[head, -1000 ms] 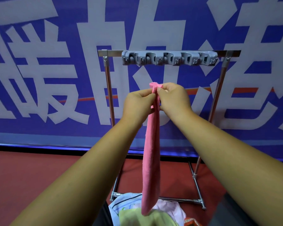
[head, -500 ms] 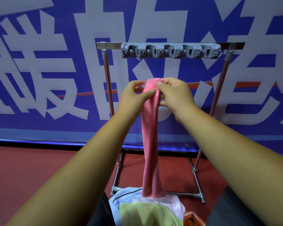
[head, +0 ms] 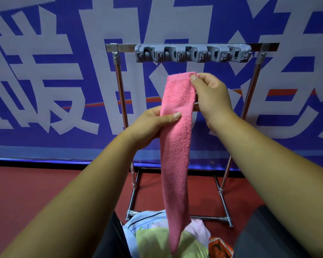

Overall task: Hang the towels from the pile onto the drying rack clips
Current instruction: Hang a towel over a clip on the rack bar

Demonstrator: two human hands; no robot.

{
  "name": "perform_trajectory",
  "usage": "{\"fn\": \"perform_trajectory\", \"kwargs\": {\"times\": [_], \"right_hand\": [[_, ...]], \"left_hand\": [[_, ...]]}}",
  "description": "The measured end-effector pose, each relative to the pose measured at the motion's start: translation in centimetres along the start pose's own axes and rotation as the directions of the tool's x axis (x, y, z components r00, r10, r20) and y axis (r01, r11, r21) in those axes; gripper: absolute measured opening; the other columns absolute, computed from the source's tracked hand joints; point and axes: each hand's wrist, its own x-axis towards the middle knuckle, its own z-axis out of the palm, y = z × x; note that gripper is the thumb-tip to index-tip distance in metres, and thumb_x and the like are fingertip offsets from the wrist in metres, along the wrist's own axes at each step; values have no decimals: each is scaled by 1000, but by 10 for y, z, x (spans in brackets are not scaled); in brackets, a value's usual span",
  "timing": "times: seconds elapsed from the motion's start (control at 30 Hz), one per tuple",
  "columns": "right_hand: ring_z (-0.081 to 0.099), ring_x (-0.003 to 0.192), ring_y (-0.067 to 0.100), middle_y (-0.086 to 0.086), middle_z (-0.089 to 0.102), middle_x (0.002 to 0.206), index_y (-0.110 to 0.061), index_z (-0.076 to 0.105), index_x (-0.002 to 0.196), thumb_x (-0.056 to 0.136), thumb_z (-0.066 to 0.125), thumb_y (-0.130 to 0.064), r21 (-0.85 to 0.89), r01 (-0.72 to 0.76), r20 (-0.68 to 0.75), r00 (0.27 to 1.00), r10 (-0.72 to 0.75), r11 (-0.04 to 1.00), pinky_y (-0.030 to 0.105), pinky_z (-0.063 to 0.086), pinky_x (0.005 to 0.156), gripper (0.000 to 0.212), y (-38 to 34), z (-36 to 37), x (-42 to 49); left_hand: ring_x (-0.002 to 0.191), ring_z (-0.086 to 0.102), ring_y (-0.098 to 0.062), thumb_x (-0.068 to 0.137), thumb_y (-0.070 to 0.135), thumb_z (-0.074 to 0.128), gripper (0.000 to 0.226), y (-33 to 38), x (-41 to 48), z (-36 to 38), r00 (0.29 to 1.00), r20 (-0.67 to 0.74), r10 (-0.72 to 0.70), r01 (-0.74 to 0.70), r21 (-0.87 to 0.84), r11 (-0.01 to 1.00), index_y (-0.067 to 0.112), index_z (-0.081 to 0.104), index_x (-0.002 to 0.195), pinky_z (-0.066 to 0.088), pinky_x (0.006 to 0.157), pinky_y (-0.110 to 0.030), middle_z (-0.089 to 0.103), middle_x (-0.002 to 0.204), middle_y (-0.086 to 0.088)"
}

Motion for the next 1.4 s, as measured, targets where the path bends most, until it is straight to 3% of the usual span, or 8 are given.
{"fn": "perform_trajectory", "kwargs": {"times": [0.13,0.33,0.63,0.93,1.03,1.2,1.3,1.4], "right_hand": [[79,96,29,9,81,105,-17,77,114,106,56,-55,154,-206,50,978,200,966,53,65,90,44,15,-5,-6],[69,122,39,23,72,131,-1,68,137,90,21,-94,183,-609,525,724,447,772,54,54,108,114,58,-4,-44],[77,89,23,15,80,107,-1,74,121,102,68,-16,89,-549,567,714,411,831,33,65,75,25,92,-8,-71],[77,104,28,17,79,117,-7,73,124,101,70,-16,302,-613,444,768,461,731,44,63,95,25,109,4,-77],[75,113,27,12,78,124,-15,67,139,106,63,-22,418,-659,382,752,537,625,50,61,96,33,119,8,-75],[72,116,27,9,72,136,-22,56,148,107,58,-25,475,-726,340,673,657,498,48,65,72,41,133,11,-76],[69,122,32,12,70,135,-11,60,138,107,55,-24,519,-726,348,661,665,450,56,60,88,33,136,11,-78],[67,121,31,12,69,126,-4,62,121,104,51,-13,592,-698,316,661,681,403,61,48,110,22,136,16,-77]], "left_hand": [[100,72,-26,102,29,70,35,14,2,4,999,-5,49,-49,20,999,12,69,133,60,88,-44,77,117,-12],[93,75,-23,106,31,64,28,31,16,-3,991,-134,28,-25,21,999,20,70,131,63,73,-39,79,108,-6],[87,77,-22,108,27,60,30,30,37,-31,954,-296,-53,53,-9,999,12,62,135,63,70,-38,76,105,-10],[80,78,-26,101,66,54,64,-21,27,-29,932,-209,-296,308,27,951,4,68,100,64,75,-41,75,89,-13],[90,78,-26,95,80,47,82,-53,24,-25,897,-266,-354,399,139,906,4,66,119,65,83,-43,75,106,-10],[92,66,-29,102,24,50,12,-99,6,-6,882,-389,-268,386,269,882,19,60,107,52,85,-39,68,117,-10],[70,52,-20,78,22,56,33,-134,-9,4,909,-292,-298,408,474,780,7,62,107,45,64,-30,67,104,-30],[70,58,-17,74,28,64,42,-153,-18,22,911,-209,-355,410,534,739,7,63,110,52,68,-34,68,90,-13]]}}
